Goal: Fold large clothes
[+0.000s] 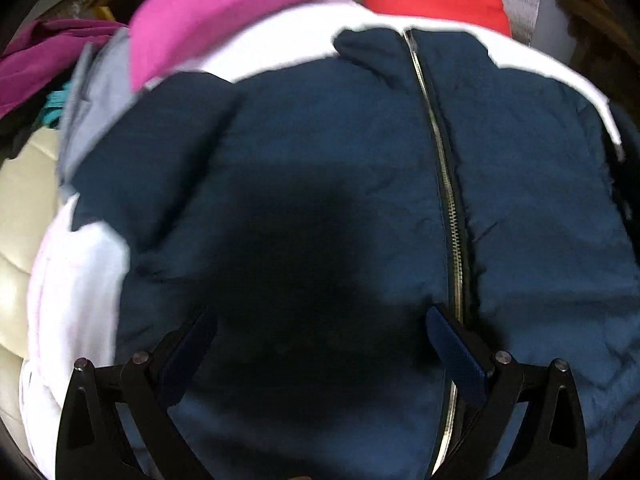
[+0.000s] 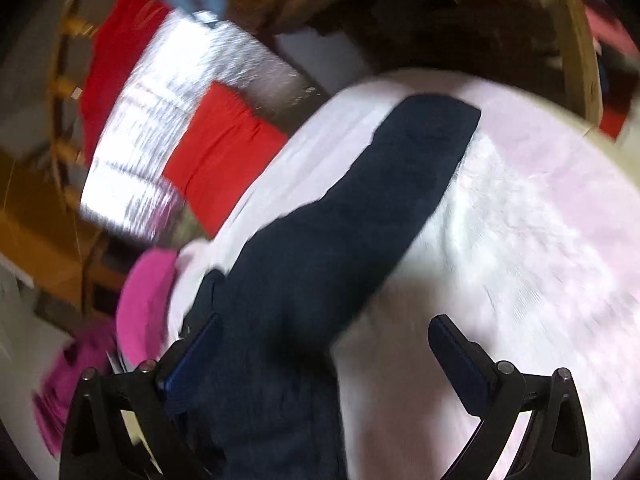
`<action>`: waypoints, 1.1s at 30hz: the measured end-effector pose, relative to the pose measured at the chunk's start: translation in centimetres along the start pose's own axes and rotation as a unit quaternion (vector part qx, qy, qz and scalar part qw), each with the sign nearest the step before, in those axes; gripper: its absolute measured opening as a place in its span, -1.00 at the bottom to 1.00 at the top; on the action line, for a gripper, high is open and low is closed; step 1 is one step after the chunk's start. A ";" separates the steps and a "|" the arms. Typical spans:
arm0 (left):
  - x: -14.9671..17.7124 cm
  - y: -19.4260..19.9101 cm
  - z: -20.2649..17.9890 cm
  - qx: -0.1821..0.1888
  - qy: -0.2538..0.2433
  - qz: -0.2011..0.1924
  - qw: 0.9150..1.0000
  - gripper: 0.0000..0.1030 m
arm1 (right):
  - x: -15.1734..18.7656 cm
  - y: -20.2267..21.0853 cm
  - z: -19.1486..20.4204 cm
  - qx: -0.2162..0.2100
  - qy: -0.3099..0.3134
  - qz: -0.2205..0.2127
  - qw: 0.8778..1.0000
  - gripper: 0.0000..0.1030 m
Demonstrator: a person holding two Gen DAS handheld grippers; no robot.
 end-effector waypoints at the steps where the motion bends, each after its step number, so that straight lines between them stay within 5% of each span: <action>1: -0.1 -0.5 -0.1 0.000 0.005 -0.005 1.000 1.00 | -0.7 -1.1 -0.9 0.004 -0.015 -0.001 1.000 0.93; 10: 0.2 -1.3 0.6 0.059 0.049 -0.030 0.997 1.00 | -5.6 -8.2 -7.8 0.035 -0.116 -0.040 0.992 0.54; 11: 0.2 -1.4 0.5 0.059 0.049 -0.030 0.997 1.00 | -6.1 -8.5 -7.7 0.037 -0.111 -0.051 0.992 0.45; 13: 0.3 -1.9 1.0 0.061 0.051 -0.025 0.997 1.00 | -6.4 -9.4 -7.8 0.045 -0.107 -0.048 0.992 -0.22; 18: -0.6 -2.2 1.2 0.068 0.024 0.016 0.997 1.00 | -7.4 -9.9 -7.0 0.033 -0.093 -0.068 0.993 -0.68; 22: -3.7 1.2 3.6 0.033 0.051 -0.086 0.995 1.00 | -8.1 -7.4 -0.3 0.005 -0.002 -0.103 0.995 -0.68; 26: -6.7 4.5 7.3 0.013 0.087 -0.162 0.983 1.00 | -6.5 -5.7 8.5 -0.033 0.080 -0.112 0.990 -0.68; 29: -7.5 5.0 10.6 -0.009 0.117 -0.177 0.977 1.00 | -2.2 -5.5 18.2 -0.084 0.148 -0.105 0.980 -0.68; 33: -8.4 6.2 14.9 0.001 0.173 -0.175 0.969 1.00 | 2.6 -7.7 24.1 -0.119 0.178 -0.074 0.974 -0.68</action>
Point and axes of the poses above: each gripper's, at about its wrist camera, not at the fingertips, and y roughly against the way its jaws point, z to its left, x to its underside, the point moved 7 cm from there along -y, roughly the way its jaws point, and after that the axes turned 13 degrees about y, right-handed, at the moved point
